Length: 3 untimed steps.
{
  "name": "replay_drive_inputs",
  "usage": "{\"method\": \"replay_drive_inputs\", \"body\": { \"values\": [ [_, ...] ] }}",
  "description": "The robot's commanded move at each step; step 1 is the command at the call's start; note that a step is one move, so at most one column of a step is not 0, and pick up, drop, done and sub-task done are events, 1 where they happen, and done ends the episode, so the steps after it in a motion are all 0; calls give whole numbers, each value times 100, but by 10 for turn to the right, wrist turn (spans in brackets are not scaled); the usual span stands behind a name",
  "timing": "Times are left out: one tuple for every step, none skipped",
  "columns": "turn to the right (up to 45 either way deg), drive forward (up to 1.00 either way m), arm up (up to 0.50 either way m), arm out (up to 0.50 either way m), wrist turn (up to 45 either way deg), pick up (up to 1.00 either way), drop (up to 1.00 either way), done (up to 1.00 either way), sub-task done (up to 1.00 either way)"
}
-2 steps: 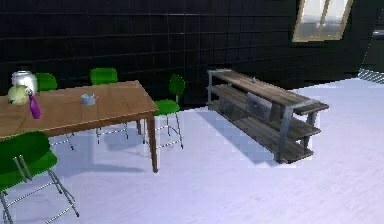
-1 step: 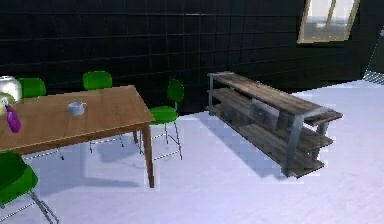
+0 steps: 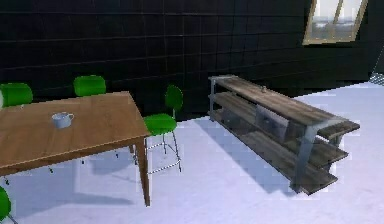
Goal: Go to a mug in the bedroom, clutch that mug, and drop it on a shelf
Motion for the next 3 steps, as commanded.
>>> {"method": "replay_drive_inputs", "body": {
  "values": [
    [180,0,0,0,0,0,0,0,0],
    [0,100,0,0,0,0,0,0,0],
    [60,0,0,0,0,0,0,0,0]
  ]
}}
